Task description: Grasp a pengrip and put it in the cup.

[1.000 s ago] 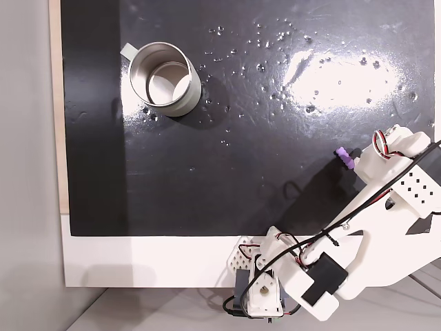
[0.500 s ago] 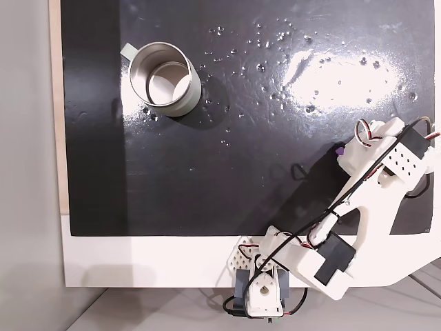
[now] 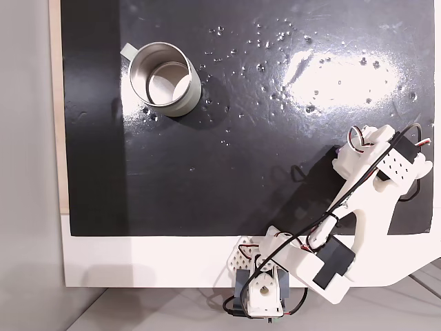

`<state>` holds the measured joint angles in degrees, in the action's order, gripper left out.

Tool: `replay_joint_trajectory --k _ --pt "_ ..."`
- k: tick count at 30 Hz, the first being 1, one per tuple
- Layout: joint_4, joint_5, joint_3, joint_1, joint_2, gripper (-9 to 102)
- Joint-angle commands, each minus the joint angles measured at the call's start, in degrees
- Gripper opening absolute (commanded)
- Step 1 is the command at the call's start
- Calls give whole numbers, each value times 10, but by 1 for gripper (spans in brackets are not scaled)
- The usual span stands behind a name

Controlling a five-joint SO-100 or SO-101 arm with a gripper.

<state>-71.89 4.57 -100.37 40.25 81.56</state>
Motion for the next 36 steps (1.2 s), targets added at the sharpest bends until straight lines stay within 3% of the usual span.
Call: replay_joint_trajectory --k 1,9,16,31,36 --pt "1 -8 -3 13 5 0" --pt "-8 -11 4 18 31 0" --pt "-105 16 109 -37 108 0" --pt "-290 84 443 -269 127 0" --pt "-307 98 532 -341 87 0"
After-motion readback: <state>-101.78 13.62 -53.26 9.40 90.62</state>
